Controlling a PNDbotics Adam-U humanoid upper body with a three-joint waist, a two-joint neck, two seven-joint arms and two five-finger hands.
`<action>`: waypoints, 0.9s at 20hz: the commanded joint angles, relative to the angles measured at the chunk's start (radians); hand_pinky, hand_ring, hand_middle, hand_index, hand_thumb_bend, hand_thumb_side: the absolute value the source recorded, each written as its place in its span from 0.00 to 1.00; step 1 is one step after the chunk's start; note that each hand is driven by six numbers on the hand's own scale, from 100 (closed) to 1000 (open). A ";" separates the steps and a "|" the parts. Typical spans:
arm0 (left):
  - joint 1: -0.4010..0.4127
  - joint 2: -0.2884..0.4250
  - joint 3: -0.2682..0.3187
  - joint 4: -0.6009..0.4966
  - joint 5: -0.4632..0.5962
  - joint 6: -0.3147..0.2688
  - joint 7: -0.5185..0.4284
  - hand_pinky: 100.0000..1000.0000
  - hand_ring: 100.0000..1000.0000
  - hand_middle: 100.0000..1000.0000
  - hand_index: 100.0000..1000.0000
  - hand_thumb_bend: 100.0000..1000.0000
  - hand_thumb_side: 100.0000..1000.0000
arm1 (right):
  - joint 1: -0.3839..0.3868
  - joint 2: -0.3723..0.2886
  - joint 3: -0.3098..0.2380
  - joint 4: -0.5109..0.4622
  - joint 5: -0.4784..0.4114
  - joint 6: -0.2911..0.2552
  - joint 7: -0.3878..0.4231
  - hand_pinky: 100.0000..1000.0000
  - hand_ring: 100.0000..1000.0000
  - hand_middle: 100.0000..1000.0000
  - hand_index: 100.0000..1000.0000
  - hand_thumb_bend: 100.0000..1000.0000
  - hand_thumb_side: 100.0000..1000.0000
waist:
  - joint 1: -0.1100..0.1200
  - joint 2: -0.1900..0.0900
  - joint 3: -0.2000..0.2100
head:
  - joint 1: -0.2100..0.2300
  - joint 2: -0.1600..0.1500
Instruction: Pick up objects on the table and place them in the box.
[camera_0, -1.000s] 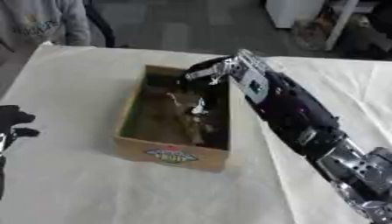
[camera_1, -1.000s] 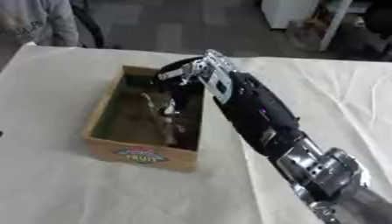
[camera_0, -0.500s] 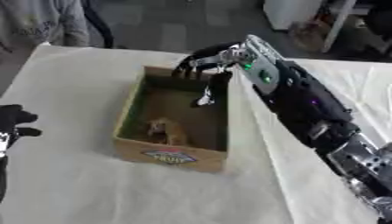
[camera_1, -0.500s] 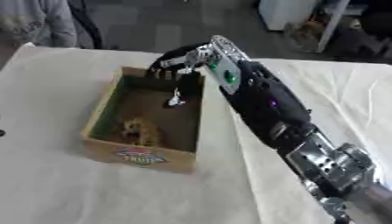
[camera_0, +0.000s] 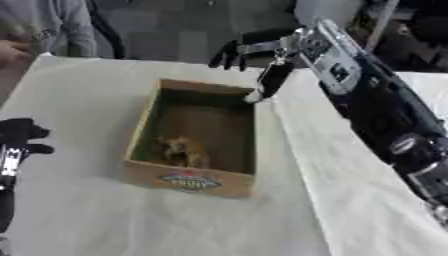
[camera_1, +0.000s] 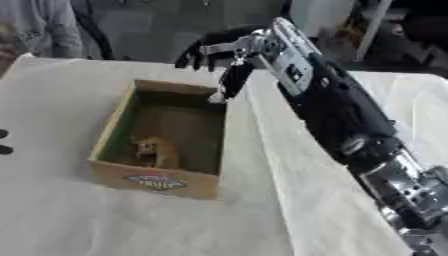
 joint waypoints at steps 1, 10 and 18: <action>-0.004 0.025 0.018 -0.008 -0.008 -0.003 0.015 0.51 0.62 0.50 0.63 0.32 0.50 | 0.024 -0.110 -0.051 -0.123 -0.083 -0.017 0.044 0.70 0.85 0.88 0.95 0.17 0.01 | 0.005 -0.017 -0.017 | 0.020 0.002; 0.002 0.026 0.039 -0.006 -0.011 -0.006 0.050 0.50 0.61 0.50 0.62 0.32 0.49 | 0.301 -0.222 -0.249 -0.376 -0.227 0.073 -0.181 0.61 0.80 0.83 0.91 0.00 0.00 | 0.020 -0.004 -0.086 | 0.059 0.002; 0.006 0.017 0.047 -0.004 -0.010 -0.010 0.068 0.50 0.61 0.49 0.62 0.32 0.50 | 0.492 -0.105 -0.400 -0.434 -0.356 0.118 -0.536 0.50 0.74 0.77 0.87 0.00 0.00 | 0.033 0.012 -0.106 | 0.075 0.002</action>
